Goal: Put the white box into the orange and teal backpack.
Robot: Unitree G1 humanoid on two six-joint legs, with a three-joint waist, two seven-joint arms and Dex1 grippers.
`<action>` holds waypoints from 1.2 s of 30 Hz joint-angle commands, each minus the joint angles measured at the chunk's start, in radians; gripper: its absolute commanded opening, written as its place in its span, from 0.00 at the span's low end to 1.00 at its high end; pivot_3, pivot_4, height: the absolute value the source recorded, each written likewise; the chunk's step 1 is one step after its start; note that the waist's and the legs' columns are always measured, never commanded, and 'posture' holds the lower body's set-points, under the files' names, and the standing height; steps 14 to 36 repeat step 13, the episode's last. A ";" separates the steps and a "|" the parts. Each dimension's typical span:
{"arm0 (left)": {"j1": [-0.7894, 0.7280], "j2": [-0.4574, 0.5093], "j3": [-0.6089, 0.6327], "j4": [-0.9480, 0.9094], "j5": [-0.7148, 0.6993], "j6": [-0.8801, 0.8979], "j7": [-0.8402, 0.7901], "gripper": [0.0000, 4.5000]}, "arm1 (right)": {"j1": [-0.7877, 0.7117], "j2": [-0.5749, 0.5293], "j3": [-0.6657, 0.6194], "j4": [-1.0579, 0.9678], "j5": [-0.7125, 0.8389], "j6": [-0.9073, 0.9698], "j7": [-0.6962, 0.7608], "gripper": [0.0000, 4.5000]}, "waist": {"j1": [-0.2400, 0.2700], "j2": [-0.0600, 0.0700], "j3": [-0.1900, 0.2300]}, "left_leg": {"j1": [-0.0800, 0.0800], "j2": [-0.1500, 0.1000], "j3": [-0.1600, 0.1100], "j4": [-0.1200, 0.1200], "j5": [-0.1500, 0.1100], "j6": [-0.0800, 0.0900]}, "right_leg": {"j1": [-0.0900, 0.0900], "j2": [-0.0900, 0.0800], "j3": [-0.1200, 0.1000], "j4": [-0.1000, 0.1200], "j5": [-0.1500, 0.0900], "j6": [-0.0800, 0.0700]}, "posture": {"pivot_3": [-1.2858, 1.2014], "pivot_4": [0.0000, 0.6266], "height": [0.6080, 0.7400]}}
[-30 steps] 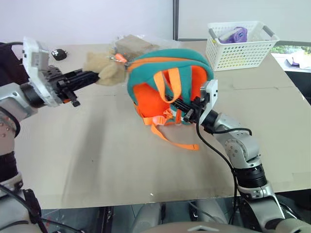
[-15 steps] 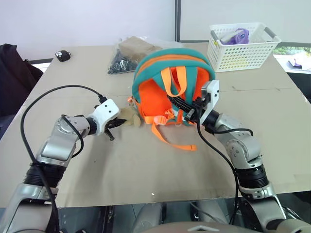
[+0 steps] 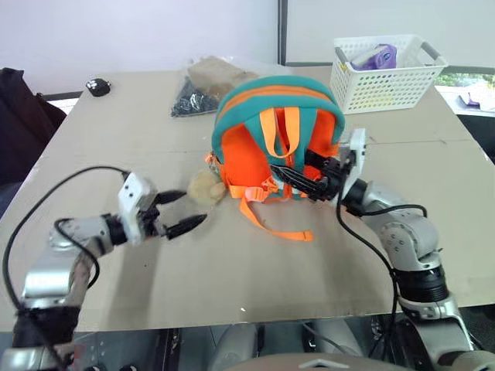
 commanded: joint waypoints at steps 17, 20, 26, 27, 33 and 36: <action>0.299 -0.287 -0.150 -0.284 0.204 -0.153 0.292 1.00 | 0.619 -0.242 -0.174 0.135 -0.278 -0.574 0.202 0.99 | 0.051 0.004 -0.002 | 0.009 0.001 0.002 0.000 -0.004 0.006 | 0.015 0.000 0.000 -0.011 0.001 0.001 | 0.52 0.24 1.00; 0.299 -0.287 -0.150 -0.284 0.204 -0.153 0.292 1.00 | 0.619 -0.242 -0.174 0.135 -0.278 -0.574 0.202 0.99 | 0.051 0.004 -0.002 | 0.009 0.001 0.002 0.000 -0.004 0.006 | 0.015 0.000 0.000 -0.011 0.001 0.001 | 0.52 0.24 1.00; 0.299 -0.287 -0.150 -0.284 0.204 -0.153 0.292 1.00 | 0.619 -0.242 -0.174 0.135 -0.278 -0.574 0.202 0.99 | 0.051 0.004 -0.002 | 0.009 0.001 0.002 0.000 -0.004 0.006 | 0.015 0.000 0.000 -0.011 0.001 0.001 | 0.52 0.24 1.00; 0.299 -0.287 -0.150 -0.284 0.204 -0.153 0.292 1.00 | 0.619 -0.242 -0.174 0.135 -0.278 -0.574 0.202 0.99 | 0.051 0.004 -0.002 | 0.009 0.001 0.002 0.000 -0.004 0.006 | 0.015 0.000 0.000 -0.011 0.001 0.001 | 0.52 0.24 1.00; 0.299 -0.287 -0.150 -0.284 0.204 -0.153 0.292 1.00 | 0.619 -0.242 -0.174 0.135 -0.278 -0.574 0.202 0.99 | 0.051 0.004 -0.002 | 0.009 0.001 0.002 0.000 -0.004 0.006 | 0.015 0.000 0.000 -0.011 0.001 0.001 | 0.52 0.24 1.00; 0.299 -0.287 -0.150 -0.284 0.204 -0.153 0.292 1.00 | 0.619 -0.242 -0.174 0.135 -0.278 -0.574 0.202 0.99 | 0.051 0.004 -0.002 | 0.009 0.001 0.002 0.000 -0.004 0.006 | 0.015 0.000 0.000 -0.011 0.001 0.001 | 0.52 0.24 1.00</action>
